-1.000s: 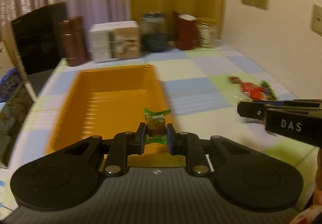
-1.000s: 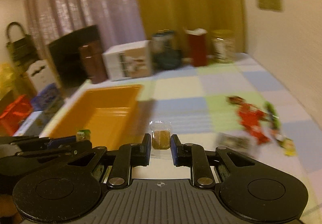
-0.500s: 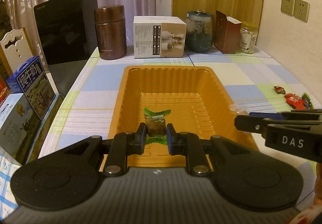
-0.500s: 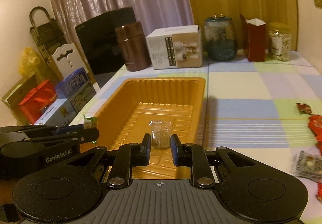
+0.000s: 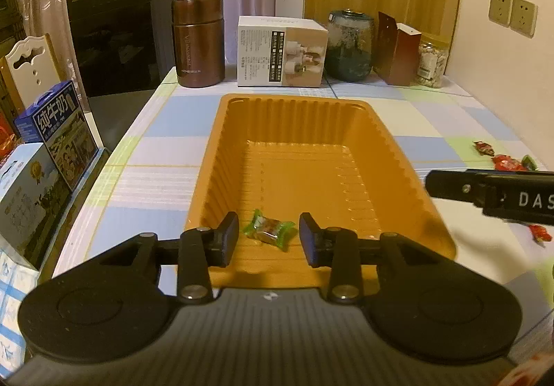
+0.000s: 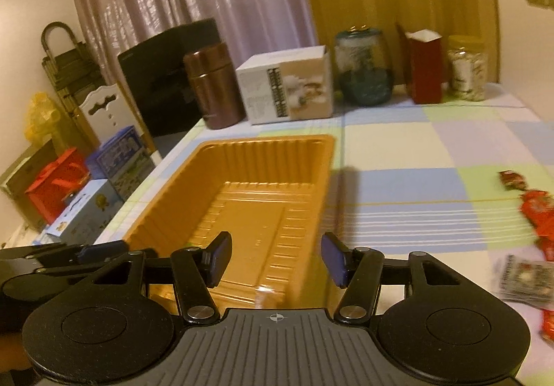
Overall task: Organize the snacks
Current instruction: 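Withdraw the left gripper from the tray back toward the snacks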
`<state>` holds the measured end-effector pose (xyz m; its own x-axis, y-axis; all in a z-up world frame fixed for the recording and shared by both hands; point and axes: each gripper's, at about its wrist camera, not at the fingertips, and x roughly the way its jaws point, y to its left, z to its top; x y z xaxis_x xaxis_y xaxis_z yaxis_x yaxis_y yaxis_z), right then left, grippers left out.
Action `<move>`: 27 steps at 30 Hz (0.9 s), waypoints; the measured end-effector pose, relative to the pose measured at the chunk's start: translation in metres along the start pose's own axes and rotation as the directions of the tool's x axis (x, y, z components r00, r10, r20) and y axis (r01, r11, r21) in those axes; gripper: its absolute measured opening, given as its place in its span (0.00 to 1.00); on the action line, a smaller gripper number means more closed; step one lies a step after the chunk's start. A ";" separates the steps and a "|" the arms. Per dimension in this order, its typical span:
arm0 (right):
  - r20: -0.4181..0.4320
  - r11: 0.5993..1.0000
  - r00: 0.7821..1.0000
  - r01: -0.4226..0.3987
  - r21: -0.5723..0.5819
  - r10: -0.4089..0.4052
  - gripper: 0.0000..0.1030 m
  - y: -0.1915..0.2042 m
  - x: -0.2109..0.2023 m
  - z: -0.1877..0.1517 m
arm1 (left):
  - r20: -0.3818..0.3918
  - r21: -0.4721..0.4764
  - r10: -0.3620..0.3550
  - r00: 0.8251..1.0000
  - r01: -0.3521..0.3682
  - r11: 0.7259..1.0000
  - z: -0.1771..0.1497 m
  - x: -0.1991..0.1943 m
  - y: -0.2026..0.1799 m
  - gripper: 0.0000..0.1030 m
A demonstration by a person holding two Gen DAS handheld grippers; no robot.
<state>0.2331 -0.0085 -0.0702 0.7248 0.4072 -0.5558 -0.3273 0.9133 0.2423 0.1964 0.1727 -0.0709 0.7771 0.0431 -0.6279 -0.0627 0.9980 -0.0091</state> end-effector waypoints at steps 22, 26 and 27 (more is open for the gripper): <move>0.048 0.947 0.957 0.273 0.170 -0.285 0.56 -0.067 -0.160 -0.072 | 0.019 -0.022 -0.144 0.989 0.144 0.989 -0.026 -0.078 -0.095 0.86; 0.047 0.928 0.943 0.314 0.201 -0.330 0.56 -0.082 -0.180 -0.081 | 0.011 -0.012 -0.182 0.983 0.182 0.983 -0.031 -0.081 -0.118 0.88; 0.045 0.923 0.939 0.324 0.207 -0.340 0.56 -0.086 -0.184 -0.082 | 0.009 -0.010 -0.190 0.982 0.190 0.982 -0.032 -0.081 -0.124 0.89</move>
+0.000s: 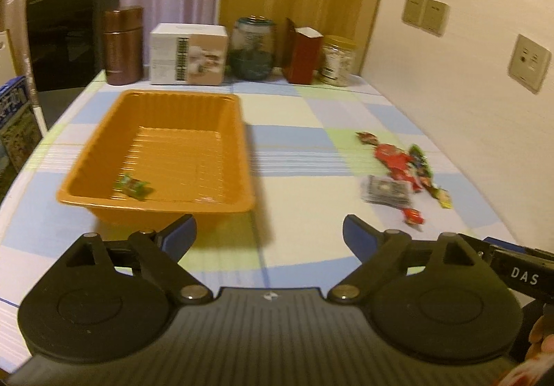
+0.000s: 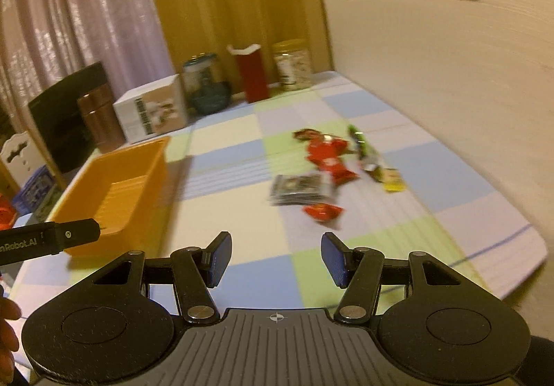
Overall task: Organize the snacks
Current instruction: 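Withdraw the left gripper from the tray back toward the snacks, then grasp the red packet with the right gripper while the left gripper approaches the clear cracker bag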
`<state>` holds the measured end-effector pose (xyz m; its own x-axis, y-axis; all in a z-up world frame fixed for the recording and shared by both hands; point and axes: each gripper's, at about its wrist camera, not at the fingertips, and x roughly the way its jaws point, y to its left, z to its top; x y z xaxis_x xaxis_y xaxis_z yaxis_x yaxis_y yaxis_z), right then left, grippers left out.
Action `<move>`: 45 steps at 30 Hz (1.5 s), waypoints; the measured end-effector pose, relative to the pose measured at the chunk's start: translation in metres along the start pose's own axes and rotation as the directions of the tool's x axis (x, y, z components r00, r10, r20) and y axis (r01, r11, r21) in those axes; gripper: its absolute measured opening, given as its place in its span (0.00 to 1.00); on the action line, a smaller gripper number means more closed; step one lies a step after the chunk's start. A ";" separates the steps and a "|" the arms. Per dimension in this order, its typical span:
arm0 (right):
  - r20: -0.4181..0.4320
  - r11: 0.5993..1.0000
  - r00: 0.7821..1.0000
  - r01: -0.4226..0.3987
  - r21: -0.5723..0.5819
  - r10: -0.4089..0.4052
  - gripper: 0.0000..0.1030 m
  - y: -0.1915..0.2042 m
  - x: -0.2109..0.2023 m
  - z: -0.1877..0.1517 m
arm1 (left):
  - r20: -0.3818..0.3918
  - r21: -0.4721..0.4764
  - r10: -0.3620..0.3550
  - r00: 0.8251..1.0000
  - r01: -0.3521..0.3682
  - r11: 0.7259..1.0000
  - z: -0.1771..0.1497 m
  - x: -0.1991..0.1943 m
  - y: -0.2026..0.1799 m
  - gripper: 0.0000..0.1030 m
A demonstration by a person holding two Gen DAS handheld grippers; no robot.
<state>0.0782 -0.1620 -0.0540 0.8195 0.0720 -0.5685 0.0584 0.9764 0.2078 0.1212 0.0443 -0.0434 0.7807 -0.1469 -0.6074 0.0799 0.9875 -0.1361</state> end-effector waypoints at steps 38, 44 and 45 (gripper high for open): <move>-0.021 0.997 0.997 0.072 0.034 -0.072 0.56 -0.046 0.077 0.009 | -0.069 0.097 -0.072 0.995 0.078 0.992 0.001 0.093 -0.060 0.96; -0.032 0.998 0.998 0.062 0.014 -0.061 0.55 -0.041 0.106 0.015 | -0.077 0.083 -0.084 0.994 0.090 0.992 0.006 0.112 -0.059 0.96; -0.035 0.998 0.997 0.062 0.012 -0.062 0.55 -0.041 0.110 0.015 | -0.079 0.081 -0.085 0.993 0.092 0.992 0.006 0.115 -0.059 0.96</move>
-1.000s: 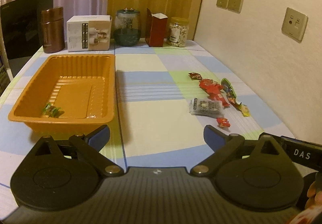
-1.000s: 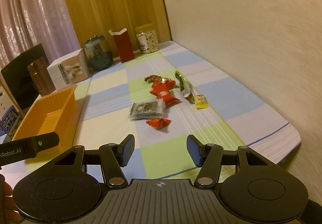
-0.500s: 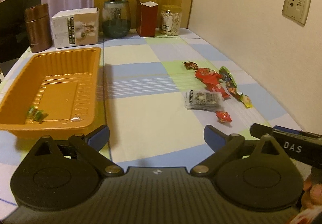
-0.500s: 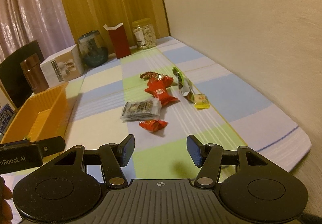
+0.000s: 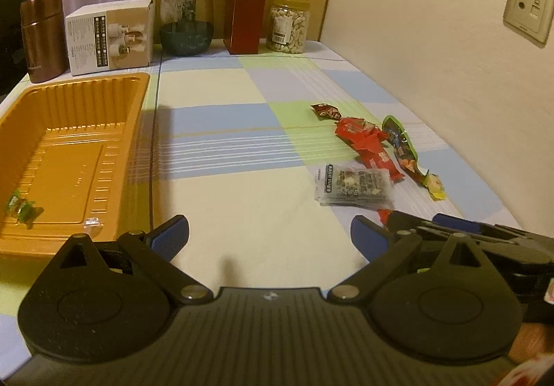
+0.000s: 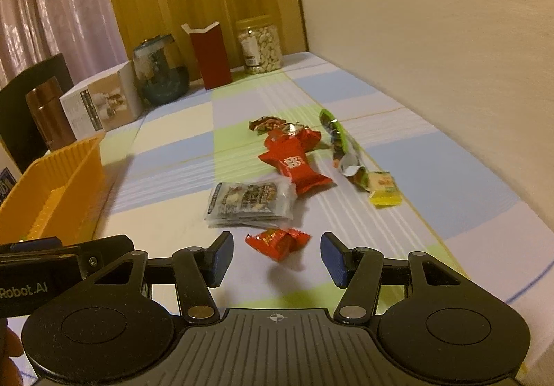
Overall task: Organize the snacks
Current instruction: 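Grasp the red packet with the right gripper while the left gripper approaches the clear cracker bag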
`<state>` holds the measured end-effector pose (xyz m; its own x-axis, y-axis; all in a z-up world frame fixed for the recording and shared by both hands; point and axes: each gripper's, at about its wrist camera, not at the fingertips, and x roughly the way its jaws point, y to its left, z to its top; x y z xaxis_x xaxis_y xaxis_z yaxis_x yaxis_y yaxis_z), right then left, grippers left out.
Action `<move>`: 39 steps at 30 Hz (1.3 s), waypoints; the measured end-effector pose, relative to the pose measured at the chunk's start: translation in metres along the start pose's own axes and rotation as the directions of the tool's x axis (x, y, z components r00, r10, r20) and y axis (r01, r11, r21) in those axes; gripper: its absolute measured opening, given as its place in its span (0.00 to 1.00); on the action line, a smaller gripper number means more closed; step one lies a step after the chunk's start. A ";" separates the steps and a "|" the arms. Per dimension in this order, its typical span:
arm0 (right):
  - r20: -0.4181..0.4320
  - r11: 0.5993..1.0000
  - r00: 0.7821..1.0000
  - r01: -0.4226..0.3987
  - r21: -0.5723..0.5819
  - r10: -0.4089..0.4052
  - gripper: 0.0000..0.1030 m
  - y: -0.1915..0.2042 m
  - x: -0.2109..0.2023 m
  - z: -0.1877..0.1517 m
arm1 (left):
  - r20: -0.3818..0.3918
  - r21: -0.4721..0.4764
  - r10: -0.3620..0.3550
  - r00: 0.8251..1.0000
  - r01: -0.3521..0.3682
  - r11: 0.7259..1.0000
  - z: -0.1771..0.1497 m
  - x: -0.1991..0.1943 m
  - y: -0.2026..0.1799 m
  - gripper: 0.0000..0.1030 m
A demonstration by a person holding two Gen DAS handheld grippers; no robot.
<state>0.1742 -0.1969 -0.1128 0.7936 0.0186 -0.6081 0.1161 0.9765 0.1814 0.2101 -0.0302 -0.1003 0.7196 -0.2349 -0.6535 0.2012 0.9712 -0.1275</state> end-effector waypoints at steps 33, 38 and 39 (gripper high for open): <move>0.002 0.995 0.998 0.065 -0.081 -0.065 0.29 -0.019 0.037 0.023 | -0.019 -0.042 -0.028 0.999 0.027 0.999 0.000 0.016 0.008 0.96; -0.073 0.989 0.987 -0.144 -0.046 0.140 0.29 -0.019 0.035 0.017 | -0.018 -0.052 -0.017 1.000 0.016 0.999 -0.001 0.019 0.010 0.96; -0.087 0.982 0.979 -0.188 -0.026 0.185 0.29 -0.020 0.033 0.016 | -0.020 -0.056 -0.016 1.000 0.015 0.998 -0.001 0.019 0.011 0.96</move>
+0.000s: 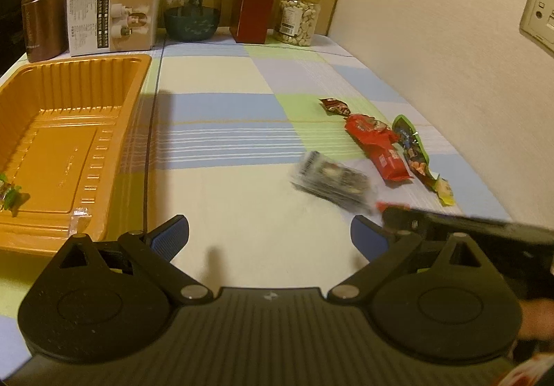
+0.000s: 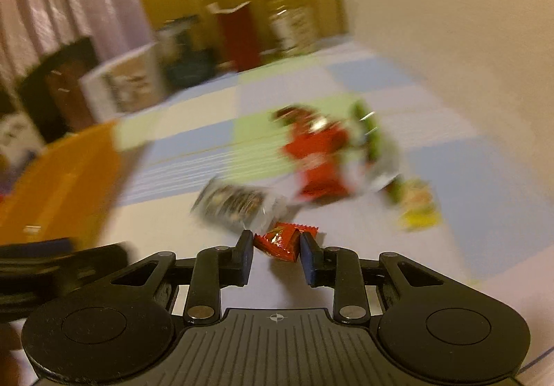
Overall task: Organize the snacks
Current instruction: 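Grasp the red packet with the right gripper while the left gripper approaches the clear cracker bag, then close the left gripper on the clear cracker bag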
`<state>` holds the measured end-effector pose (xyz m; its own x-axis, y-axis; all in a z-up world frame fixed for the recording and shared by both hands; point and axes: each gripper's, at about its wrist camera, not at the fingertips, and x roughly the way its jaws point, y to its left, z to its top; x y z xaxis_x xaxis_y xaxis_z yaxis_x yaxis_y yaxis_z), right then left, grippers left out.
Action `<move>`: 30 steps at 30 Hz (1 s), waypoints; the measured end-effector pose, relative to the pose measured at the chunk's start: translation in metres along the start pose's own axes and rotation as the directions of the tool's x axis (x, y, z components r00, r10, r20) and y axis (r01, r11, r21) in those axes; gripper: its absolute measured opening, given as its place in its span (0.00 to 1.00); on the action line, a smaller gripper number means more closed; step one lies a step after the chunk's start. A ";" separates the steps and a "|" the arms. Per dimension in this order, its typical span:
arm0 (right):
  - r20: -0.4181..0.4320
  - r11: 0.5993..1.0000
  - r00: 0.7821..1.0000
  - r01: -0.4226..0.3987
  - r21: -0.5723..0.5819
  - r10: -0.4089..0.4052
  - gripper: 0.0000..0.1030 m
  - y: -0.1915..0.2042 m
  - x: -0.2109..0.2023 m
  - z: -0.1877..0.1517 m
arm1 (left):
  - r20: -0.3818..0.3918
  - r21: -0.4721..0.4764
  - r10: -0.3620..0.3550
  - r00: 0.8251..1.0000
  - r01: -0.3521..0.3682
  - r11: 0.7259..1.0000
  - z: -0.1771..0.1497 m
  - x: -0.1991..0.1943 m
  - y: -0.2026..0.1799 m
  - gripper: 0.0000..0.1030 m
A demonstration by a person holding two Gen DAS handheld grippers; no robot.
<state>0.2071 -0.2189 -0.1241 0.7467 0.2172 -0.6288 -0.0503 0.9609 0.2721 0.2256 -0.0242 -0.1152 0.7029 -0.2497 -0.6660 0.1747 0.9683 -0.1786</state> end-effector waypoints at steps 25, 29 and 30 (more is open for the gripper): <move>0.093 0.962 0.967 0.219 0.161 -0.236 0.28 -0.042 -0.044 0.003 | 0.008 -0.034 -0.027 1.000 0.027 0.999 0.029 0.092 -0.065 0.68; 0.089 0.962 0.967 0.223 0.158 -0.239 0.28 -0.042 -0.041 0.003 | 0.005 0.075 0.017 1.000 -0.018 0.997 0.027 0.097 -0.070 0.50; 0.089 0.962 0.967 0.224 0.155 -0.239 0.28 -0.041 -0.039 0.004 | 0.005 0.100 0.024 1.000 -0.024 0.995 0.025 0.095 -0.069 0.44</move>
<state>0.1823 -0.2673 -0.1081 0.7931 -0.0349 -0.6081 0.2212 0.9467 0.2341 0.2976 -0.1145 -0.1478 0.7106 -0.2264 -0.6662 0.2257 0.9701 -0.0890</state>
